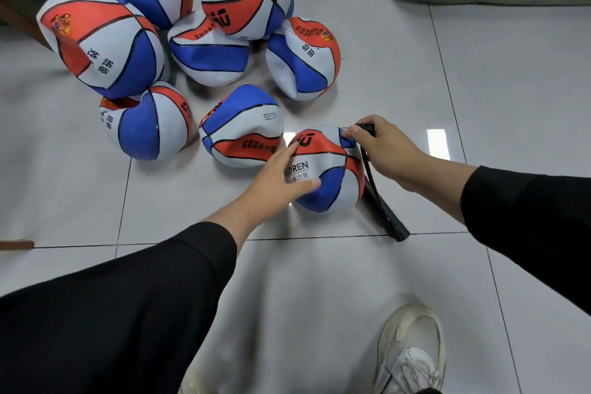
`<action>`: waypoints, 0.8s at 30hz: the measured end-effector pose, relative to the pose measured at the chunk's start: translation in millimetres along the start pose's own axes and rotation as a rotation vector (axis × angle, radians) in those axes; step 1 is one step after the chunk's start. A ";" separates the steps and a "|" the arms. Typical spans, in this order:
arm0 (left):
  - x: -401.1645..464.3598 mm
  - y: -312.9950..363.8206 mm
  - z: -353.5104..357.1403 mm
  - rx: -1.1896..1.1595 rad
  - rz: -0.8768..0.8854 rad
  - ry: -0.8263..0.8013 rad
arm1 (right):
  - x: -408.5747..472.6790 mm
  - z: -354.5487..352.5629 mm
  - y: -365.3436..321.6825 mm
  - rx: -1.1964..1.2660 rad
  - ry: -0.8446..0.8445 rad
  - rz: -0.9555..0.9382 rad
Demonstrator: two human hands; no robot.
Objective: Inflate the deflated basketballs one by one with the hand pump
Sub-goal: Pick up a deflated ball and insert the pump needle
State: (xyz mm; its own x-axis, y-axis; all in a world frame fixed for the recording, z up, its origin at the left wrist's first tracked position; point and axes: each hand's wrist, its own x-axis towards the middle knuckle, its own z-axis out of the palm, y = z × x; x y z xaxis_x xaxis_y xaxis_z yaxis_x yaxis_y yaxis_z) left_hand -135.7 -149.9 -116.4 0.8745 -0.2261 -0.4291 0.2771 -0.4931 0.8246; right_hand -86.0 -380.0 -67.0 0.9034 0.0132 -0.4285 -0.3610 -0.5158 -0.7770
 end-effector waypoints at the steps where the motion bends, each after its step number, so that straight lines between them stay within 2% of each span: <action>1: -1.0 -4.6 0.4 0.114 0.008 -0.058 | 0.3 -0.3 0.9 -0.013 0.004 0.003; 4: -0.7 -11.3 1.1 0.449 0.024 -0.094 | -2.2 1.1 2.8 0.013 -0.018 0.035; 8: 12.4 -2.2 7.8 0.602 0.064 -0.042 | -4.4 1.7 5.7 0.112 -0.060 0.044; 12: 22.0 2.2 1.9 0.451 0.116 -0.013 | -0.1 -0.1 6.1 0.164 -0.015 0.044; 16: 27.3 9.2 -2.0 0.372 0.162 0.095 | 8.3 -3.7 1.9 0.247 0.045 0.026; 20: 27.5 20.5 2.4 0.161 0.089 0.153 | 14.5 -12.4 -5.2 0.337 0.043 0.032; 24: 27.5 30.7 4.7 0.165 0.047 0.173 | 18.3 -11.8 -1.9 0.291 0.065 0.012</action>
State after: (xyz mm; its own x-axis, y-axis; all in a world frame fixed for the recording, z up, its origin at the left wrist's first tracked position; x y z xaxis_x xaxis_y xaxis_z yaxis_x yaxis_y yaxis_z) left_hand -105.0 -175.2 -104.6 0.9439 -0.1124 -0.3104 0.1777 -0.6195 0.7646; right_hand -66.1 -388.9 -68.0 0.9082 -0.0515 -0.4153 -0.4144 -0.2483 -0.8756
